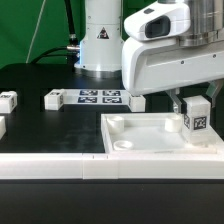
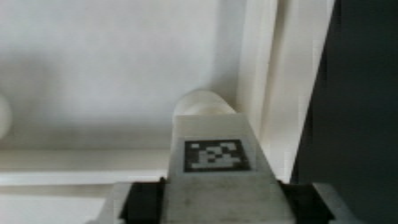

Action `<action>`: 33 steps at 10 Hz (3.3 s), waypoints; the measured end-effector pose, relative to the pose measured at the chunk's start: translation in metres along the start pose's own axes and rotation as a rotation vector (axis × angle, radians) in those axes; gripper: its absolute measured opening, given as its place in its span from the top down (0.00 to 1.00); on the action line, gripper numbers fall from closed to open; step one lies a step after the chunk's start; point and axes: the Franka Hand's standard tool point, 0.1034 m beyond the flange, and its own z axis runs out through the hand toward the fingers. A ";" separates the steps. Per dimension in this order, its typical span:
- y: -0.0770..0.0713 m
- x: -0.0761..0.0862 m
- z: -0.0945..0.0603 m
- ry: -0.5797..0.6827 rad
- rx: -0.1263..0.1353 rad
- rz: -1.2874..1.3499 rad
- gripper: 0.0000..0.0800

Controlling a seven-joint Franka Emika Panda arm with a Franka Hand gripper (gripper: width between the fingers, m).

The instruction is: Assemble one leg

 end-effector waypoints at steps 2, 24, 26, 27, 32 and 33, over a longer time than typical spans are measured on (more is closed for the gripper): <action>0.000 0.002 0.001 0.032 0.003 0.183 0.64; -0.008 0.001 0.009 0.066 -0.107 0.133 0.19; -0.010 0.003 0.009 0.064 -0.120 -0.042 0.19; -0.011 0.003 0.009 0.065 -0.118 -0.034 0.19; -0.010 0.003 0.009 0.066 -0.117 0.002 0.64; -0.009 0.003 0.009 0.066 -0.117 -0.001 0.64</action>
Offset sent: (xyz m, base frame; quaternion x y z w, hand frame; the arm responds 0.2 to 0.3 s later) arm -0.0222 0.0112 -0.0160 0.0374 -0.0100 0.2855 0.9576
